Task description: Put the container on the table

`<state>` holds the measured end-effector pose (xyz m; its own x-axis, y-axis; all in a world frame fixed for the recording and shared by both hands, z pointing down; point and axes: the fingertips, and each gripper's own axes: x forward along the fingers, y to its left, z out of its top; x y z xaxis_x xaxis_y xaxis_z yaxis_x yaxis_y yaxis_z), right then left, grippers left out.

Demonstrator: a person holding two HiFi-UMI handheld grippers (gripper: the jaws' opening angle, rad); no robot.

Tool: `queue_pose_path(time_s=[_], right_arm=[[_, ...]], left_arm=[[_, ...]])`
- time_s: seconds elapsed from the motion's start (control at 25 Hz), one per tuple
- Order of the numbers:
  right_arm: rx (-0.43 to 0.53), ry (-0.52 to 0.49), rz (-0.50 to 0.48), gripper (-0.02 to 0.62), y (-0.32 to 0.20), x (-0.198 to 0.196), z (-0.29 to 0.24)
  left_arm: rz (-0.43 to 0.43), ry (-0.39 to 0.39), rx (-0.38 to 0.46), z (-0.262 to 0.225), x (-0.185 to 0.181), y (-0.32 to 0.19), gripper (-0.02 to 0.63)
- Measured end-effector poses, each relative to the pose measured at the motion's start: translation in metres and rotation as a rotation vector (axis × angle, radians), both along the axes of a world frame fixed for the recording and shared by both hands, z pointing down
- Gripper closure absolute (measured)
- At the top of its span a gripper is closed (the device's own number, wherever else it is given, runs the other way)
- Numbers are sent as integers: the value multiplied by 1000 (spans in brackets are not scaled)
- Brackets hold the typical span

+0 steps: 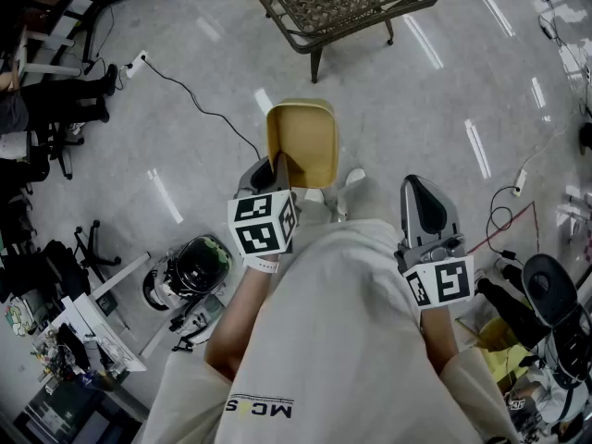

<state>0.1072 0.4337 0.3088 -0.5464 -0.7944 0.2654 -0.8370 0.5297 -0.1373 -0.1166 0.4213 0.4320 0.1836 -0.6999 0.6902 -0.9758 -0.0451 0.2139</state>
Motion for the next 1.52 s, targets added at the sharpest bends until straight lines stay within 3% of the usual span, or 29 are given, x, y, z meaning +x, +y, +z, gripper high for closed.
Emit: queue_pose_path(time_s=[0.32,0.6,0.88,1.04,1.24,1.52], right_arm=[[32,-29,-84,575,11,24,-22],[30,-99,-49,575,-1,52,-22],[62,-104,-43,575,-9,78,-14],[18,-115,-47,575,-16,88,-3],[-5,-93,-39,575,-59,88,-5],[-8,-43,-40,575,-170,59,-8]], left_arm=[[-19,-18,71,-37,44,23,583],[-8,-11,122,-53,69,17,581],[-2,8,120,-45,89,9,581],[-16,38,92,-38,100,3,582],[-3,70,88,-37,106,-46,583],[38,95,75,-34,87,-166,582]])
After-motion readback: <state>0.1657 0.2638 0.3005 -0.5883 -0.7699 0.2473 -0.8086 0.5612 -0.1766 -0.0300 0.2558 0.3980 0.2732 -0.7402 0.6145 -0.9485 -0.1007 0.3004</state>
